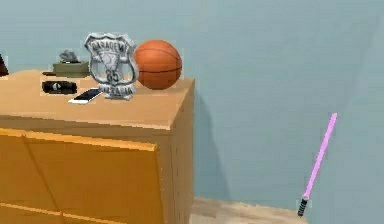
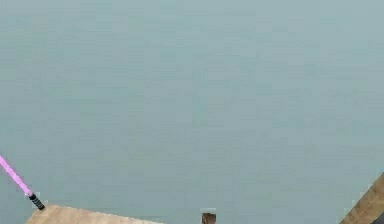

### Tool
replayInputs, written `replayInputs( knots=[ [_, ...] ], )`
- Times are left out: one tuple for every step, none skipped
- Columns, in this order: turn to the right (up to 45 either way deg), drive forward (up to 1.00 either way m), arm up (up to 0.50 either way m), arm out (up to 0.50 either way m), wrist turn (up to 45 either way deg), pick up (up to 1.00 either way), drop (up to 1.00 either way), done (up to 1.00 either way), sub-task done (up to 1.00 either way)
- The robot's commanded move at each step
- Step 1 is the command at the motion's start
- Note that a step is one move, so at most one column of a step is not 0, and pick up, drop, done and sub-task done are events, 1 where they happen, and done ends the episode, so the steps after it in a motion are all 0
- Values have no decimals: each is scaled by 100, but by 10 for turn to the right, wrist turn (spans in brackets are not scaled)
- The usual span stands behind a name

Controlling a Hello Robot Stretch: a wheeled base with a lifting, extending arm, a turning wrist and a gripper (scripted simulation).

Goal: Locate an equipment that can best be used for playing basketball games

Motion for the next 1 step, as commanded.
replayInputs(
  knots=[
    [0,25,0,0,0,0,0,0,0]
  ],
)
